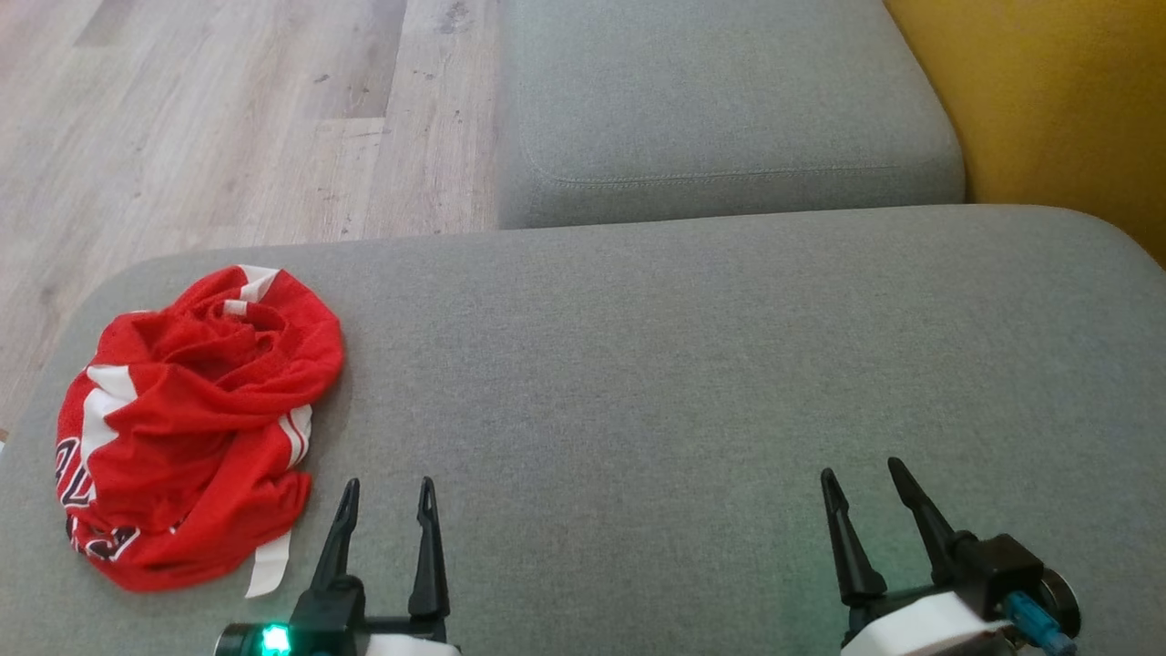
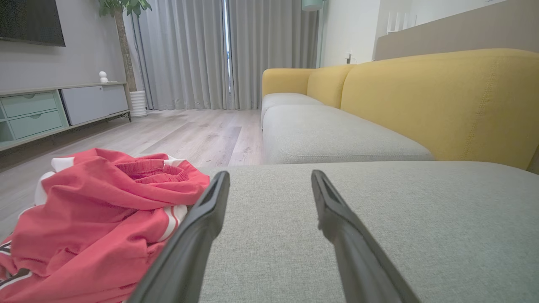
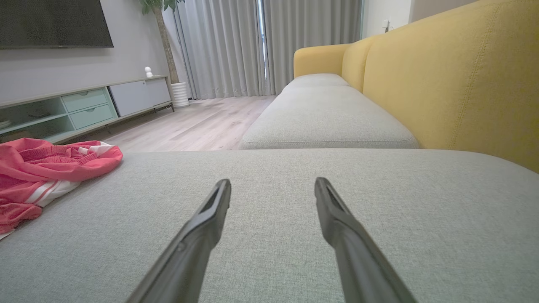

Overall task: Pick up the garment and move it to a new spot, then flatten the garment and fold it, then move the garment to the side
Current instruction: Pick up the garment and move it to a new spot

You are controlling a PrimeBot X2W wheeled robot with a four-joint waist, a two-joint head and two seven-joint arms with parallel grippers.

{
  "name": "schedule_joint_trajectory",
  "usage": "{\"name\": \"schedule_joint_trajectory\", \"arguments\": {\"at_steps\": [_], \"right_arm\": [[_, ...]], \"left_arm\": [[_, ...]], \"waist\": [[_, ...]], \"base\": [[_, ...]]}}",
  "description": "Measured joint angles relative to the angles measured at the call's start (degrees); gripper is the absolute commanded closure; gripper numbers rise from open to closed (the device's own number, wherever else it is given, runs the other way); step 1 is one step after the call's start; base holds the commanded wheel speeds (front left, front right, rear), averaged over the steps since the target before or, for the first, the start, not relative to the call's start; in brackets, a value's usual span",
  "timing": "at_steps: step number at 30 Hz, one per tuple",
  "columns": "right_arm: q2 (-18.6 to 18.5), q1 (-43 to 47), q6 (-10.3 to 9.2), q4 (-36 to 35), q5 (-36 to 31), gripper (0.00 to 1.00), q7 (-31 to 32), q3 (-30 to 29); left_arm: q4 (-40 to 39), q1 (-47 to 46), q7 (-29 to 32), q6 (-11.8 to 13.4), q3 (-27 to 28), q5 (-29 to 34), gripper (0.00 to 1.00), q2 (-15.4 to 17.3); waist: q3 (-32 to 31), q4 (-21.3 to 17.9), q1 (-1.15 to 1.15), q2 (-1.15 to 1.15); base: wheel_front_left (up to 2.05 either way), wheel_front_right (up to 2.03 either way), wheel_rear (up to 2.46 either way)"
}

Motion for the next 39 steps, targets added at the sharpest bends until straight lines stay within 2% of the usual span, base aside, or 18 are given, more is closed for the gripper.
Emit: {"name": "schedule_joint_trajectory", "arguments": {"at_steps": [12, 21, 32, 39], "right_arm": [[-0.01, 0.06, 0.0, 0.38, 0.04, 0.0, -0.04, -0.16], [-0.01, 0.14, 0.0, 0.37, 0.12, 0.0, -0.04, -0.63], [-0.01, 1.91, 0.0, 0.29, 0.69, 0.0, -0.04, -0.4], [0.0, 2.04, 0.0, 0.3, 1.3, 0.0, -0.04, 0.14]], "left_arm": [[1.02, 0.02, 0.0, -0.97, 1.08, -0.34, 0.0, 0.03], [1.68, 0.01, 0.0, -1.18, 1.4, -0.34, 0.0, 0.03], [2.14, -0.09, 0.0, -1.27, 2.64, 0.22, 0.0, 0.04], [2.22, -0.02, 0.0, -1.54, 6.38, 1.23, 0.0, 0.18]], "waist": [[-0.29, -0.15, 0.0, 0.0], [-0.24, 1.76, 0.0, 0.0], [-0.07, 8.6, 0.0, 0.0], [0.0, 14.59, 0.0, 0.0]], "base": [[0.0, 0.0, 0.0], [0.0, 0.0, 0.0], [0.0, 0.0, 0.0], [0.0, 0.0, 0.0]]}}
